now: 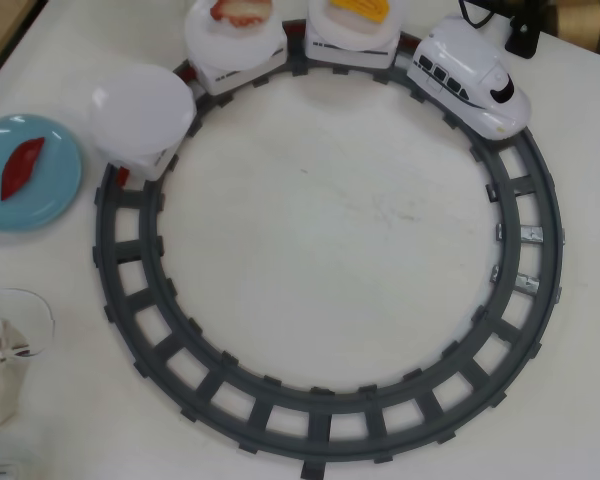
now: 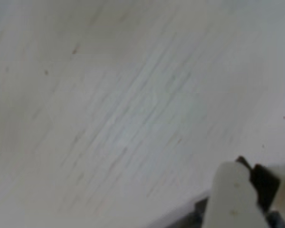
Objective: Pick up the sushi from the Shinkansen and put it on the blue dish
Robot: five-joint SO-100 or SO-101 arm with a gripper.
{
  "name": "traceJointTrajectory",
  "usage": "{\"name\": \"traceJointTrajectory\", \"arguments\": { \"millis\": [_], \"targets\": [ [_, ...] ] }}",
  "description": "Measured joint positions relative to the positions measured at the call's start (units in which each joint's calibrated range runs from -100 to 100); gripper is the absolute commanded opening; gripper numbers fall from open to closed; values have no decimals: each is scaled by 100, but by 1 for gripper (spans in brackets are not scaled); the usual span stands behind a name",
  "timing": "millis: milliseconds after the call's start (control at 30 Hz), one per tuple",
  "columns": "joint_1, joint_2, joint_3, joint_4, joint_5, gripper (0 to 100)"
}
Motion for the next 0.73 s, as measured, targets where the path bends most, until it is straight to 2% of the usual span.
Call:
{"name": "traceJointTrajectory", "arguments": {
  "millis": [400,733],
  "targets": [
    [65,-17,1144,-874,0,3],
    [82,-34,1162,-966,0,3]
  ]
}}
